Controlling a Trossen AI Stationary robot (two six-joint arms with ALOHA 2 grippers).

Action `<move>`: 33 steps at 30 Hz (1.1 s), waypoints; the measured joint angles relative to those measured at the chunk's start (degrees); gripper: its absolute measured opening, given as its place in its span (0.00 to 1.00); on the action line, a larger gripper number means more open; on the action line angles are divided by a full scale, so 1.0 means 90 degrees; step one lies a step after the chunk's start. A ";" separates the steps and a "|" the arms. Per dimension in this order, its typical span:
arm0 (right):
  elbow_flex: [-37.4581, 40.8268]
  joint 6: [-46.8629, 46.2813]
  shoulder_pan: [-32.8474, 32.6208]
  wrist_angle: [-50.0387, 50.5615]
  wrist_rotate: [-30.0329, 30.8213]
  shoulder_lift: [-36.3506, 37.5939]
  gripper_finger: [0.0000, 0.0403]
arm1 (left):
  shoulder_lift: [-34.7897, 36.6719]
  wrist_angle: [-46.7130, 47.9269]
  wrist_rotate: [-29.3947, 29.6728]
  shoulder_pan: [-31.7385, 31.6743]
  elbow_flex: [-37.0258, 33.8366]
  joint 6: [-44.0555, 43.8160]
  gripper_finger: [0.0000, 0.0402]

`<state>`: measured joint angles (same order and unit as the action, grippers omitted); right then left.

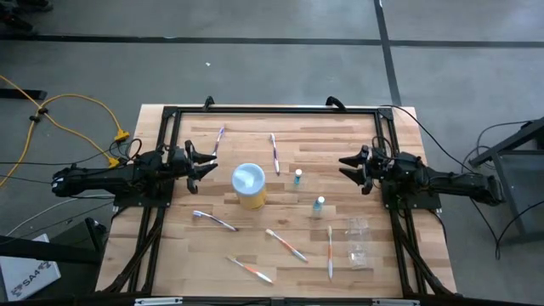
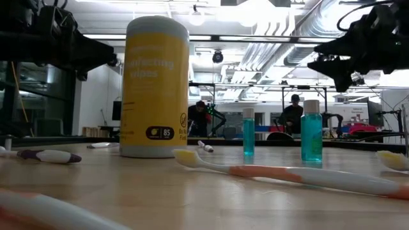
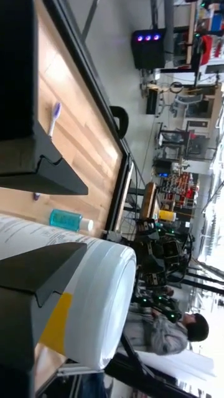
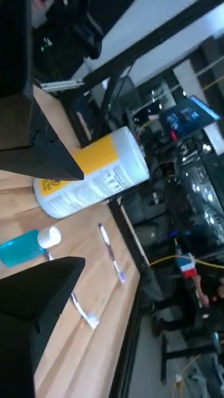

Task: Pick & Place toothbrushing station
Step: Put the bottom blue mouthwash in the middle section of the transparent organizer

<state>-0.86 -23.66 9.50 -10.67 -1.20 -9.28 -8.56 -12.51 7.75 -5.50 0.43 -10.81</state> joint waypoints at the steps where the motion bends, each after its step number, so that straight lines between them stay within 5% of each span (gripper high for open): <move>1: -0.0069 0.0072 0.0002 0.0022 -0.0038 -0.0045 0.51 | -0.0001 0.0000 0.0000 0.0000 0.0002 -0.0025 0.32; 8: -0.1025 0.0694 -0.0109 -0.0018 -0.0164 -0.0805 0.51 | -0.0002 0.0000 0.0000 0.0000 -0.0001 -0.0046 0.32; 15: -0.2299 0.1303 -0.0240 0.0532 -0.0097 -0.2840 0.51 | -0.0007 0.0001 0.0000 0.0000 0.0000 -0.0043 0.32; 25: -0.4424 0.2290 -0.0242 0.2383 -0.0033 -0.5438 0.51 | -0.0007 0.0002 0.0000 0.0000 0.0000 -0.0040 0.32; 33: -0.5735 0.2647 -0.0510 0.3976 -0.0213 -0.6249 0.51 | -0.0007 0.0029 0.0000 0.0000 -0.0001 0.0054 0.32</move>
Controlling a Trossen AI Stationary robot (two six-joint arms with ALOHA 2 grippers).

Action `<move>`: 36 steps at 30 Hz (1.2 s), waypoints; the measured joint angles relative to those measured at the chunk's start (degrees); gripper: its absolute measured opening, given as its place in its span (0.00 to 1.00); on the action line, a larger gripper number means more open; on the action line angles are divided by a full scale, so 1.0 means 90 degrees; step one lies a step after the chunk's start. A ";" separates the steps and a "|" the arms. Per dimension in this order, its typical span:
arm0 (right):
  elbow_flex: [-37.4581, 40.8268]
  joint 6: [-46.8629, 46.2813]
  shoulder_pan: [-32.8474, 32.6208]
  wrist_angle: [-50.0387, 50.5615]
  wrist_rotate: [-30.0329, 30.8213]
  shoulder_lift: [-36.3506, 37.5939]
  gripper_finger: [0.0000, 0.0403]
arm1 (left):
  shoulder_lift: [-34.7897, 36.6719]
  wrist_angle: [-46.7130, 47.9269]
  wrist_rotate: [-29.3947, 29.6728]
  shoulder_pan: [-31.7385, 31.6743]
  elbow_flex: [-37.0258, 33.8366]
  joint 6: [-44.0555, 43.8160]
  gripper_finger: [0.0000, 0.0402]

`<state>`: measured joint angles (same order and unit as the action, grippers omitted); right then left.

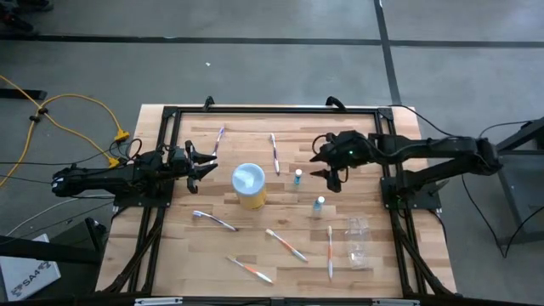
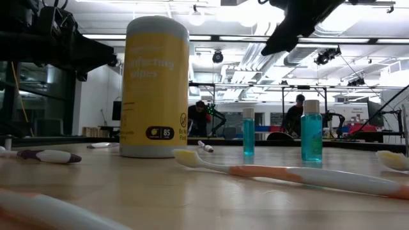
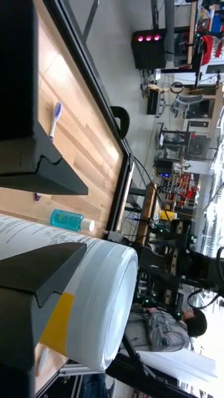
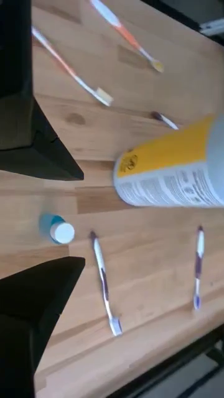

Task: Pick & Place toothbrushing station
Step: Put the bottom blue mouthwash in the middle section of the transparent organizer

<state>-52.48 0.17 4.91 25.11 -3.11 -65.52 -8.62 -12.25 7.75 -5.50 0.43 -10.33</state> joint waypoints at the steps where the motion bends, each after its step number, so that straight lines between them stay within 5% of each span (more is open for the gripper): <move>1: -0.0081 0.0034 -0.0063 0.0134 0.0001 -0.0035 0.51 | 0.0000 0.0000 0.0001 -0.0001 0.0002 -0.0005 0.32; 15: -0.0261 0.0307 -0.1614 0.0646 0.1340 -0.0313 0.51 | 0.0000 -0.0009 0.0002 -0.0001 0.0002 -0.0032 0.32; 36: -0.0261 -0.0520 -0.2050 0.1078 0.1163 -0.1209 0.51 | 0.0000 -0.0073 0.0005 -0.0001 0.0002 0.0002 0.32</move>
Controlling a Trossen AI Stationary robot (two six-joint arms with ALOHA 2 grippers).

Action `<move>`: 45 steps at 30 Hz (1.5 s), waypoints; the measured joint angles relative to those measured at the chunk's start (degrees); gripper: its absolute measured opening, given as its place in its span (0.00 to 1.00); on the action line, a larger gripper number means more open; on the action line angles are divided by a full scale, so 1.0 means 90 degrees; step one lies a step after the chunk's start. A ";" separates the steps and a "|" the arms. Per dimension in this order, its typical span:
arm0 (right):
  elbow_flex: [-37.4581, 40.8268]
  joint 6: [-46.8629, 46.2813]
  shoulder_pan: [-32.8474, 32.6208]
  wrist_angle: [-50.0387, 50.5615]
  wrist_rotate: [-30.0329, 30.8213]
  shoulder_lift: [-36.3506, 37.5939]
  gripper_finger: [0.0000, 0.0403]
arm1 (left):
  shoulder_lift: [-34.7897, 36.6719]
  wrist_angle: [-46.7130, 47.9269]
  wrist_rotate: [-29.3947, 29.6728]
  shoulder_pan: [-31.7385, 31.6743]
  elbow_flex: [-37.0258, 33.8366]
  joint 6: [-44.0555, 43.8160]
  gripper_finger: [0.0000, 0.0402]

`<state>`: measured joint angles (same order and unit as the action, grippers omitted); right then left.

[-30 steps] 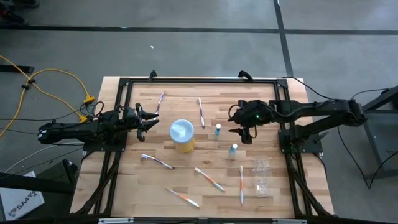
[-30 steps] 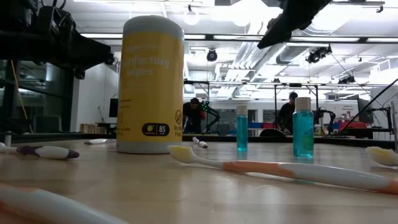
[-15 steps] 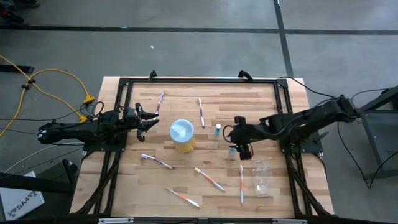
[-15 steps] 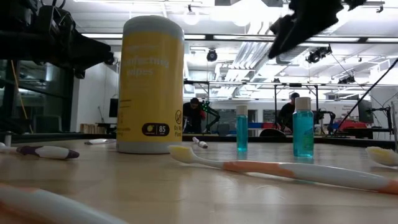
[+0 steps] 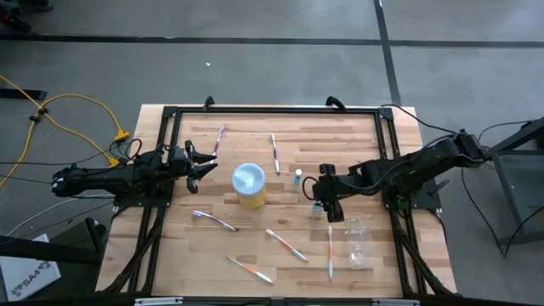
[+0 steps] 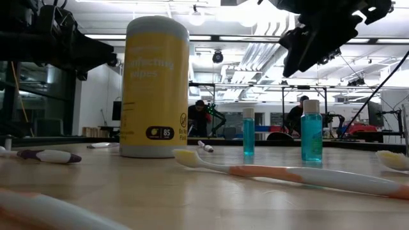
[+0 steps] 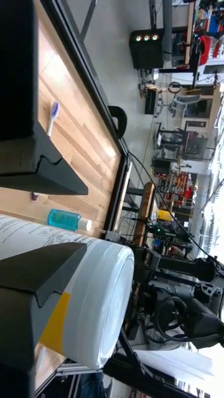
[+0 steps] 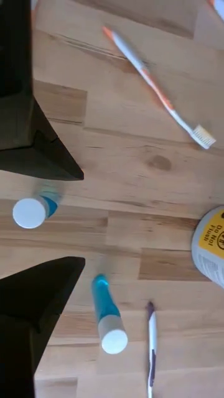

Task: Pick & Place toothbrushing station
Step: Put the bottom blue mouthwash in the middle section of the transparent organizer

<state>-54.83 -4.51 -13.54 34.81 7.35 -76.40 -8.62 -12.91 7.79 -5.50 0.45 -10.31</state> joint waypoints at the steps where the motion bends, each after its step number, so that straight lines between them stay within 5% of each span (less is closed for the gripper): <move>1: 0.0000 0.0000 0.0000 0.0024 0.0000 0.0000 0.51 | 0.0000 0.0000 0.0000 0.0001 0.0000 0.0000 0.32; 21: 0.0002 0.0197 -0.0083 0.0247 0.0127 -0.0994 0.51 | 0.0000 0.0000 -0.0001 -0.0001 -0.0001 0.0000 0.32; 45: 0.0002 -0.0087 -0.0080 0.0587 0.0136 -0.1025 0.51 | 0.0000 -0.0002 -0.0002 -0.0001 0.0000 -0.0029 0.32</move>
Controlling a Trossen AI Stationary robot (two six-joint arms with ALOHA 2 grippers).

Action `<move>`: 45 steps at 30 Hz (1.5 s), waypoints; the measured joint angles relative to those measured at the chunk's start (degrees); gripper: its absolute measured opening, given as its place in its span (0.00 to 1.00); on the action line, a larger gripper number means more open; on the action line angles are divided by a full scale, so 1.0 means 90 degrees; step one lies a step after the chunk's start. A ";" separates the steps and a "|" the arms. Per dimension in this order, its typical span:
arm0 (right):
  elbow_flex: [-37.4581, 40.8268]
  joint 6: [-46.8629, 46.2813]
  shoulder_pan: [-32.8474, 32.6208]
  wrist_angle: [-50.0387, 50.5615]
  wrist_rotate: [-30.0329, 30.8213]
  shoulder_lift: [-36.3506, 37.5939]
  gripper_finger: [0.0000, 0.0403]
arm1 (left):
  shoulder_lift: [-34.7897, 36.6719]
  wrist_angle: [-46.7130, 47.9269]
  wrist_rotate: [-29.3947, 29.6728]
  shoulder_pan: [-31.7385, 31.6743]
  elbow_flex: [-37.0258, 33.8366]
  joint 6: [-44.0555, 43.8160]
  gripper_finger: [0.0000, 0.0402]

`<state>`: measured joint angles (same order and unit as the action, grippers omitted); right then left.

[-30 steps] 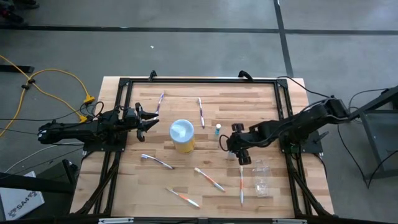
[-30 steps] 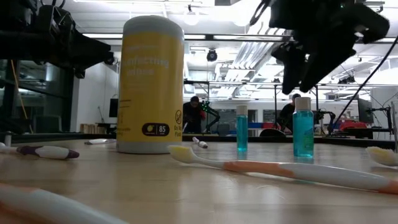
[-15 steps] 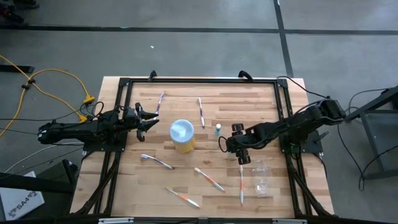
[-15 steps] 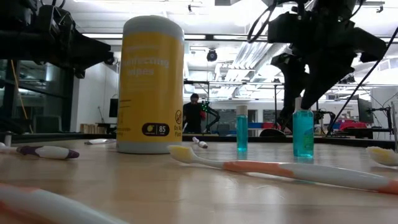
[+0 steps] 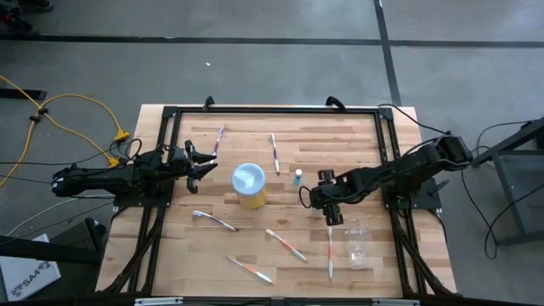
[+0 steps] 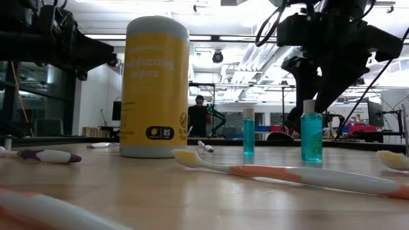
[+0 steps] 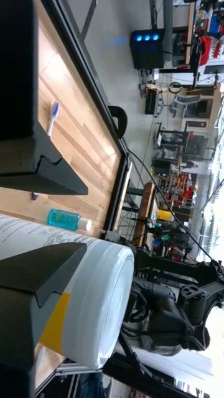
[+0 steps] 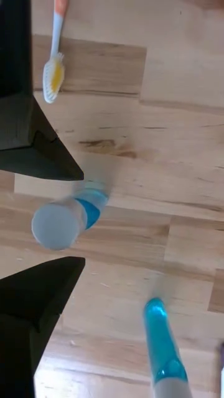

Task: Pick & Place toothbrushing station
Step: Put the bottom blue mouthwash in the middle section of the transparent organizer

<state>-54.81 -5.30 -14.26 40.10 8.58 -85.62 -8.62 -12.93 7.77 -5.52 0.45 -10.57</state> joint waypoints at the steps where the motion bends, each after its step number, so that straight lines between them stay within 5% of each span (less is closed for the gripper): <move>1: 0.0000 -0.0042 0.0000 0.0000 0.0000 0.0000 0.51 | 0.0000 0.0002 0.0000 0.0002 0.0000 0.0000 0.32; 26: 0.0002 0.0114 0.0137 -0.0012 -0.0130 -0.0818 0.51 | 0.0000 0.0000 0.0000 0.0002 -0.0002 0.0002 0.32; 45: 0.0000 0.0152 0.0270 -0.0034 -0.0272 -0.0568 0.51 | 0.0000 0.0000 0.0000 0.0000 0.0000 0.0007 0.32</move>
<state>-54.81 -3.92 -11.84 39.79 6.13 -90.74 -8.62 -12.93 7.77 -5.52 0.45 -10.50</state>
